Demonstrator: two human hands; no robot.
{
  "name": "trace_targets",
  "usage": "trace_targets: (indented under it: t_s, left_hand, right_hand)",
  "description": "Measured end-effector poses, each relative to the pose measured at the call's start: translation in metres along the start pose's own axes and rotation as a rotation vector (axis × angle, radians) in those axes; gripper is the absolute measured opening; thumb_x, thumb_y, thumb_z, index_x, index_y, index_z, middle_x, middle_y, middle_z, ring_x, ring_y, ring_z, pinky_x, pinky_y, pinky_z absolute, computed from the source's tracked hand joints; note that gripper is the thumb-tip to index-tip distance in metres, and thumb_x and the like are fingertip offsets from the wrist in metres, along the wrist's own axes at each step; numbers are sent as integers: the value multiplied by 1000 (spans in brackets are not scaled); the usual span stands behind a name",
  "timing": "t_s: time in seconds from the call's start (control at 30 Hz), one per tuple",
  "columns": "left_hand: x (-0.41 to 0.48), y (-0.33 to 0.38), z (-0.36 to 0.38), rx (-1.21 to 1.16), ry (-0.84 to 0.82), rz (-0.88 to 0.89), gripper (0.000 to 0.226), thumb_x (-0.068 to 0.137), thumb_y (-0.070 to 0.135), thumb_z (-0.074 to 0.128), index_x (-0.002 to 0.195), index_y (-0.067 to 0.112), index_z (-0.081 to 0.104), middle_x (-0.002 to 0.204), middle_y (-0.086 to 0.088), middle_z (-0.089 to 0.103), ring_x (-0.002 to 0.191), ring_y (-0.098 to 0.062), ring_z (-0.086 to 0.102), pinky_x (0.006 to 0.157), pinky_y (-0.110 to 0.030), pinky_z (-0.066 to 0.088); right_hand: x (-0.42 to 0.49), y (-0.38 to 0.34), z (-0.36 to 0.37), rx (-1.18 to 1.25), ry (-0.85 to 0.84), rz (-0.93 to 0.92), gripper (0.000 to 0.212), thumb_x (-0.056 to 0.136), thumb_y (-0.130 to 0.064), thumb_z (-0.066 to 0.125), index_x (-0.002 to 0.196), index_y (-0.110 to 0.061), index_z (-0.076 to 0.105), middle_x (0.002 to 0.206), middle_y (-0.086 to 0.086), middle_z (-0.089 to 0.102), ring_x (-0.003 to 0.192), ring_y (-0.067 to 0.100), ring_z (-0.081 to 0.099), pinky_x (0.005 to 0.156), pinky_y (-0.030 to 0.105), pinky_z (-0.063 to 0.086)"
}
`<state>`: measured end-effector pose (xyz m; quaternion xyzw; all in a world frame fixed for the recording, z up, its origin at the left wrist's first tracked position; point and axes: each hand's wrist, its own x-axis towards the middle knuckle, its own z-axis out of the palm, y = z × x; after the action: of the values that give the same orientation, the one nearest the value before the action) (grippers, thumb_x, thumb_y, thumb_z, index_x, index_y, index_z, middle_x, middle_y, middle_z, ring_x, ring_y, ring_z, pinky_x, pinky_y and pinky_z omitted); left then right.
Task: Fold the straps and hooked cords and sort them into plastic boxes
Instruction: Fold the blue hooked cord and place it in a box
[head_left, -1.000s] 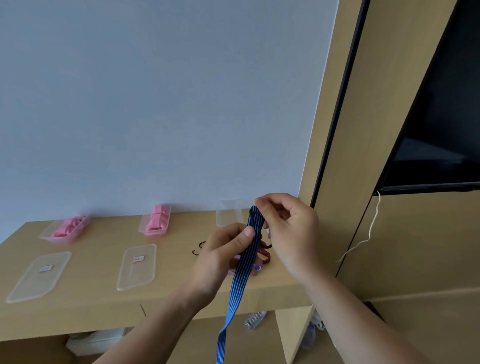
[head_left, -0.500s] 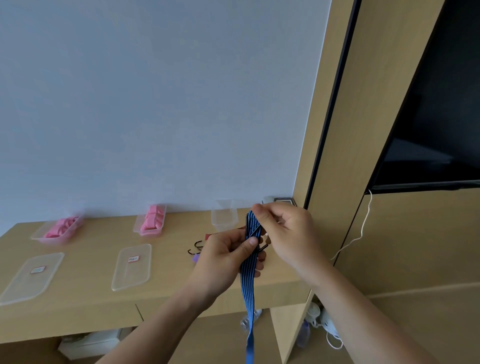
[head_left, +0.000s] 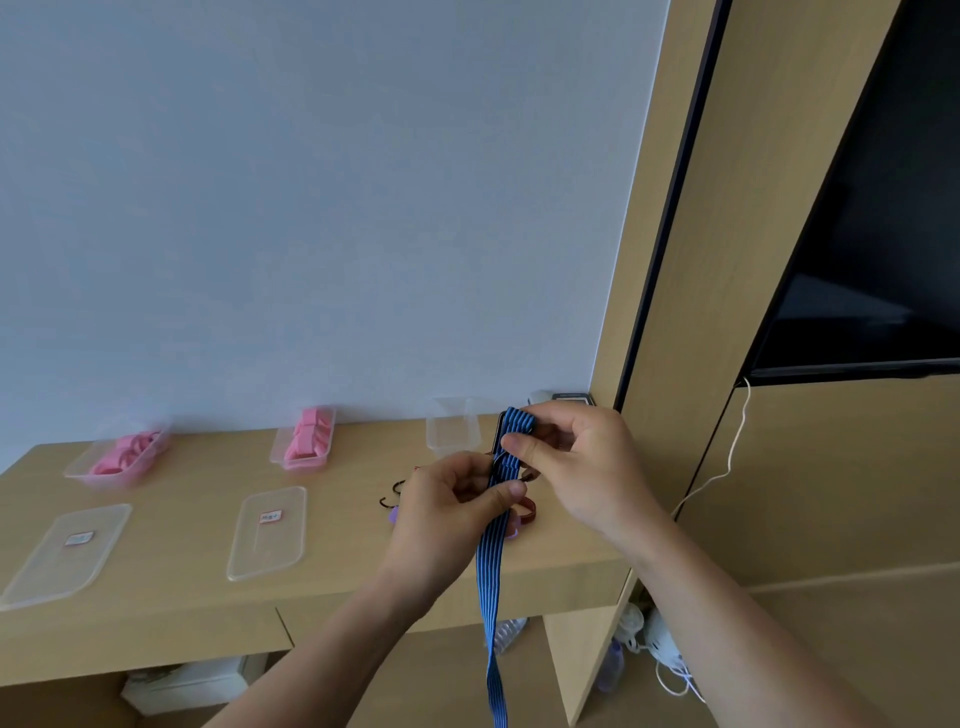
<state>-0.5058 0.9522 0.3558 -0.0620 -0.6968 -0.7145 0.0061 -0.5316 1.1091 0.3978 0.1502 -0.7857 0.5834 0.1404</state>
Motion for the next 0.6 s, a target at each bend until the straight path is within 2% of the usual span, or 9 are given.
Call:
trace_targets:
  t_s: [0.03,0.13,0.27,0.33,0.37,0.43,0.5,0.53,0.6]
  left_hand:
    - [0,0,0,9,-2,-10,1,92,12,77,92,12,77,78,-13,78,69,-27,76,65,-30,61]
    - [1,1,-3,32,-14,-38,12,94,16,74,83,17,78,78,-12,79,71,-27,77,66,-38,64]
    - [3,2,-5,36,-17,-83,23,96,28,71,79,15,78,79,-13,79,72,-26,78,63,-29,61]
    - [4,3,-7,-1,-44,-134,24,97,29,69,81,14,79,83,-14,79,75,-26,78,64,-27,60]
    - [5,3,-9,-22,-68,-170,24,98,30,69,85,13,80,86,-15,79,79,-27,78,66,-28,60]
    - [9,5,-13,-115,-116,-281,29,97,33,64,95,10,81,98,-19,79,91,-34,78,78,-38,63]
    - [11,8,-16,-260,-137,-394,36,90,32,61,100,3,81,108,-26,76,101,-44,74,97,-52,58]
    - [12,9,-18,-312,-135,-413,39,85,33,63,98,1,81,109,-29,75,102,-46,73,101,-56,55]
    - [16,8,-20,-378,-123,-407,40,80,34,65,94,0,82,106,-31,74,96,-46,74,99,-60,55]
  right_hand:
    - [-1,1,2,5,11,-8,16,81,-10,80,84,-25,76,77,-2,75,72,16,71,67,30,58]
    - [-2,3,3,-1,26,-52,16,80,-10,81,85,-25,77,78,-4,76,72,14,72,67,27,57]
    - [-4,5,6,-34,85,-143,24,77,-8,82,82,-30,76,78,-13,75,70,4,69,62,14,51]
    - [-6,6,8,-81,135,-218,21,76,-8,83,84,-26,77,81,-16,73,71,4,68,62,16,52]
    - [-8,6,10,-107,166,-264,25,75,-7,82,91,-24,75,85,-17,72,72,5,69,63,19,53]
    - [-10,9,13,-143,225,-352,32,73,-5,82,98,-22,72,89,-15,72,74,6,68,66,24,55]
    - [-12,14,14,-186,254,-457,22,72,-2,83,86,-18,78,82,-11,75,74,5,69,66,28,56]
    - [-13,17,14,-223,258,-499,20,72,0,83,85,-15,79,82,-10,76,76,5,70,66,29,56]
    - [-17,24,17,-292,250,-560,26,69,7,83,87,-10,79,86,-5,77,81,8,71,70,29,57]
